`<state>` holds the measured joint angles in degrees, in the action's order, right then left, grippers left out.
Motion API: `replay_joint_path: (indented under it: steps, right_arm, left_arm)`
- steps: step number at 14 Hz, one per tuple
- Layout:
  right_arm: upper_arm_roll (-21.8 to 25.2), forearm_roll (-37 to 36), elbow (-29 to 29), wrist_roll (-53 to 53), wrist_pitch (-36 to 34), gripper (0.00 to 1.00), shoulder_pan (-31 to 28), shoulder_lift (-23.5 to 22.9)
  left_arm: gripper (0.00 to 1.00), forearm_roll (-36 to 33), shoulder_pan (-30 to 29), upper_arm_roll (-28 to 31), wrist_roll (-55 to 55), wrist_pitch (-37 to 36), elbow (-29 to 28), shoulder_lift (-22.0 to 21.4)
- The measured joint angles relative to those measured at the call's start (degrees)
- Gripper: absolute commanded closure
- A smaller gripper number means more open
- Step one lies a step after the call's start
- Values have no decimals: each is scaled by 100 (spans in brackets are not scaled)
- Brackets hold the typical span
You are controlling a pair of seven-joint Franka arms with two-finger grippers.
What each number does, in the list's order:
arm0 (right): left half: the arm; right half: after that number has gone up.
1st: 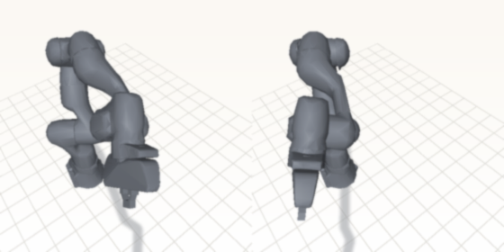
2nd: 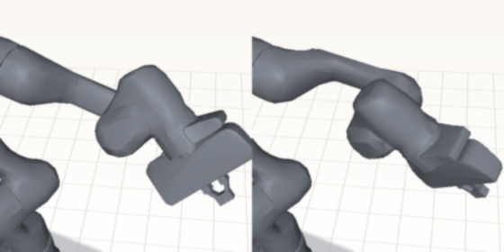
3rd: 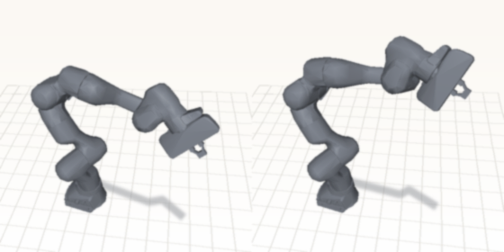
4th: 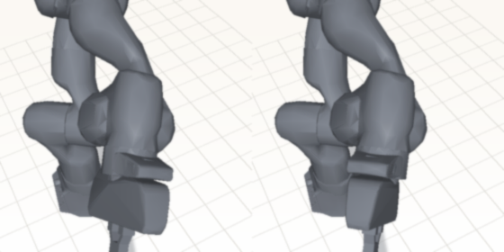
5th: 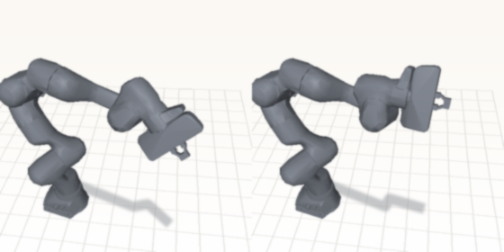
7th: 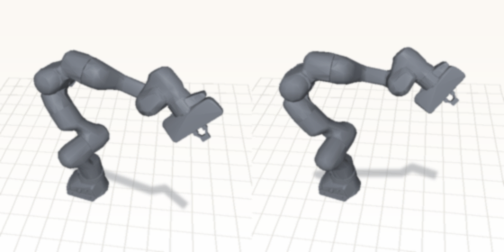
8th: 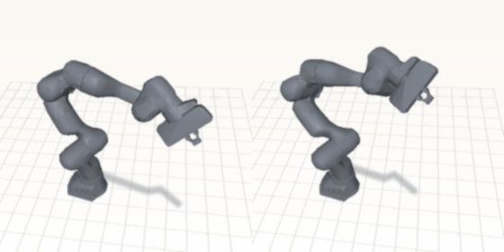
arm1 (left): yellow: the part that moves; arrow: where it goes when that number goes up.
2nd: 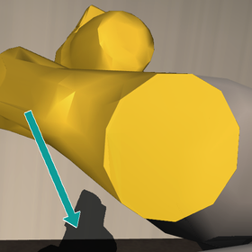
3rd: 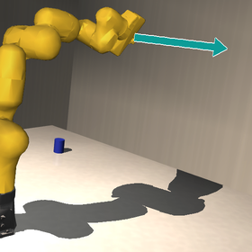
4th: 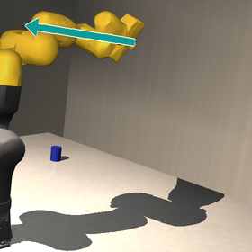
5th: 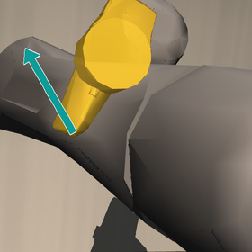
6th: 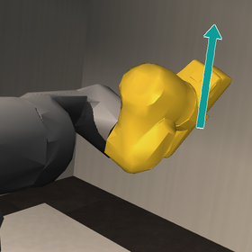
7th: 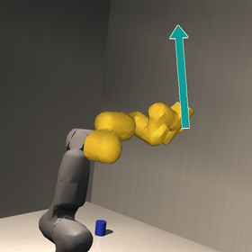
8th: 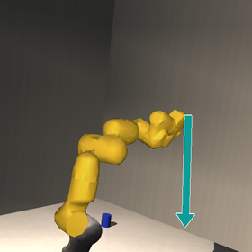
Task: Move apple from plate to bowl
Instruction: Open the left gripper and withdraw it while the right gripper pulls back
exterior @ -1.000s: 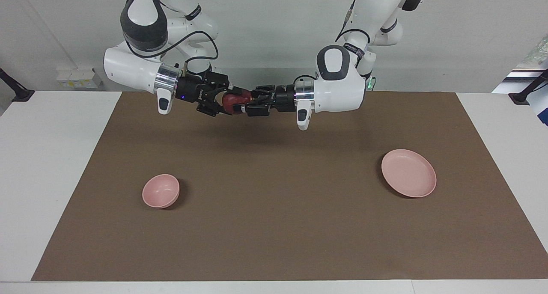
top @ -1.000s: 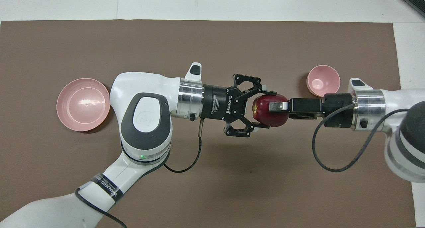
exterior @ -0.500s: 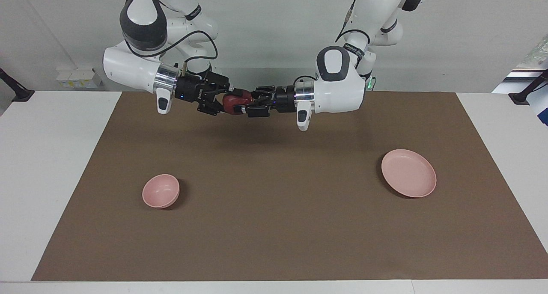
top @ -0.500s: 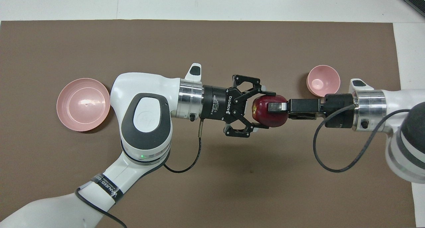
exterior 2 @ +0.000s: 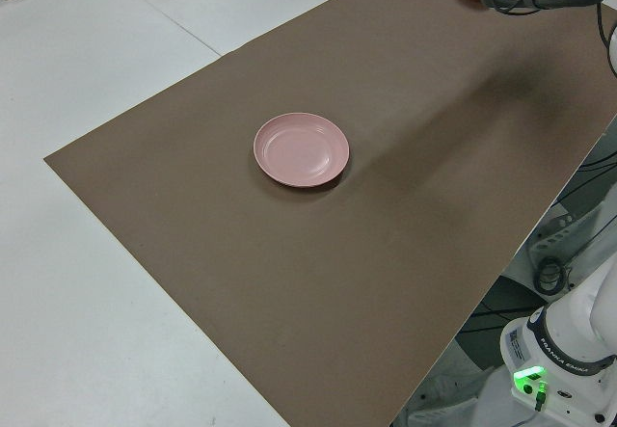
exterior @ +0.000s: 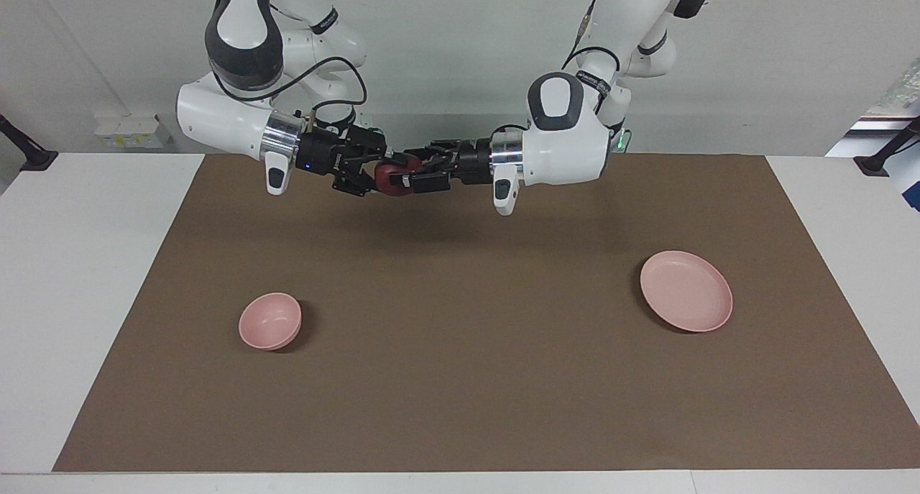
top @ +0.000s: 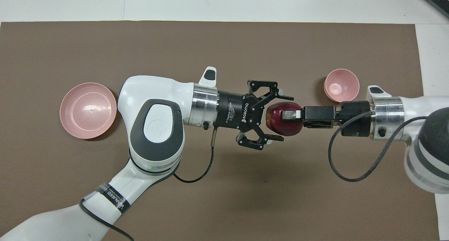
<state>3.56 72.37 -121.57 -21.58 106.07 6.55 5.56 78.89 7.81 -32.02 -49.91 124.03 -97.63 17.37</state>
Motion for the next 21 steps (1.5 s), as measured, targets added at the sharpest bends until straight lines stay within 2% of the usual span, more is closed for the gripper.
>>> replay_joint_path:
  steps: [4, 10, 14, 17, 21]
  right_arm:
    - [2, -112, 0, 0, 51, 97, -2, -2]
    - [2, -293, -1, 10, 55, 97, -3, -10]
    - [8, -352, 0, 15, 80, 100, -22, -14]
    - [23, -820, 13, 128, 267, 100, -74, -26]
    - [36, -2000, 36, 456, 725, 100, -398, -109]
  left_arm:
    - [0, -868, -12, 150, -24, 19, 2, 1]
    - [0, -2841, -134, 431, -119, 19, -11, 30]
    - [0, -3913, -153, 701, -129, 18, -15, 53]
    - [0, -4884, -163, 988, -121, 14, -15, 62]
    - [0, -6371, -315, 1101, -120, 18, -2, 62]
